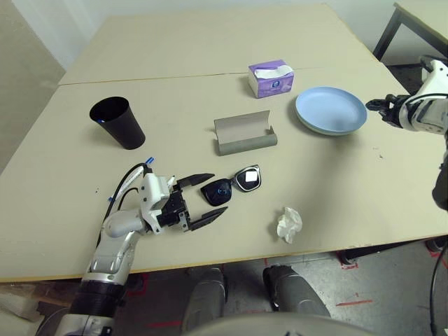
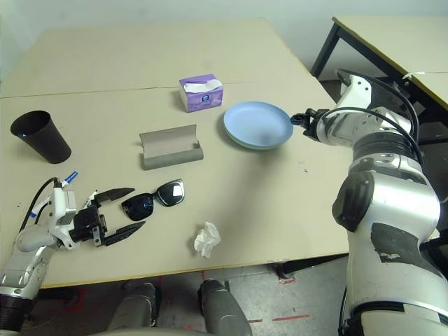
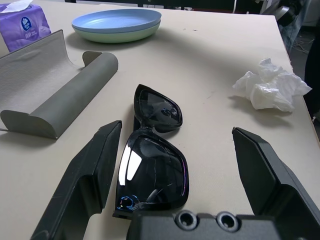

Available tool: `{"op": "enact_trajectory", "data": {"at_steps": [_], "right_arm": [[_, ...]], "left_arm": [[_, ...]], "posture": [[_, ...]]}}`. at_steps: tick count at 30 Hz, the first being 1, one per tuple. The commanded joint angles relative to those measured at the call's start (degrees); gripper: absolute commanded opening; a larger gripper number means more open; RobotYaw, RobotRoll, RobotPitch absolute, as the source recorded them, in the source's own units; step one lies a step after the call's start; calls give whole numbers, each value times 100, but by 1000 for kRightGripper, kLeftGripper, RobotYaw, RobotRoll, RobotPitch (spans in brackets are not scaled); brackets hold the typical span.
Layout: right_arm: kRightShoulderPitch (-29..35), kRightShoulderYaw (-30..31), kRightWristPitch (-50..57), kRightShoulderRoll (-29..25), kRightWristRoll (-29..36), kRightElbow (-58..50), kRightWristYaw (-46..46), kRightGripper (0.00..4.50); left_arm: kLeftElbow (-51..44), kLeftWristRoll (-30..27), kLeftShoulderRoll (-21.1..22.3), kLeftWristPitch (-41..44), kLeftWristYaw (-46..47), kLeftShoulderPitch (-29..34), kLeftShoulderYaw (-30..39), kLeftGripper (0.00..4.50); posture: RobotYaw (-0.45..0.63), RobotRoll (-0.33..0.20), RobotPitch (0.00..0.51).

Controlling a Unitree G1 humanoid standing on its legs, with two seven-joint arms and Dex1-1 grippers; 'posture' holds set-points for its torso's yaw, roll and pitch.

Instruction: Organize and tidy the items on the table.

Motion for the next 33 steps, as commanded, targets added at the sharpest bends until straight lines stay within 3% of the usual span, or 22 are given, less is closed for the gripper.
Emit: {"op": "enact_trajectory", "data": {"at_steps": [1,4,6,9,11,14,16,19,25,33], "right_arm": [[-211,378,463,-390,-344,-416,797,4446],[139,999,885,-846,-503,-1524,1979,4446],[976,1166,1336,-1272,-251,-2988,2583,4446],[2707,650,2079,-1788,386,-5369,2928,4446],[3998,-275,2429,-1708,854,-6935,2968,4446],[5986,-1264,1972,-1262,1193,-8889,3169,4446],[7096,-1449,1149,-948,1170,-9675,3460,4446],[8165,-1321,-8,-529,1013,-10184,3732,4446],[8936,-468,-2434,72,550,-10182,4365,4446],[8791,504,-4225,78,-86,-9467,4656,4446]], "left_arm": [[-18,15,46,25,-30,-8,-28,4500],[56,-99,123,89,-81,-94,93,4500],[140,-137,200,100,-178,-151,141,4500],[302,-175,291,109,-324,-268,179,4500],[423,-193,345,125,-440,-385,195,4500],[583,-215,423,164,-580,-568,241,4500],[665,-238,481,195,-666,-660,282,4500],[759,-238,572,212,-776,-756,333,4500],[818,-283,786,266,-850,-837,497,4500],[714,-283,857,307,-748,-737,645,4500]], "posture": [[-87,0,143],[-97,0,147],[-119,0,151],[-138,0,154],[-151,0,158],[-167,0,159],[-175,0,158],[-170,0,158],[-151,0,158],[-123,0,154]]}}
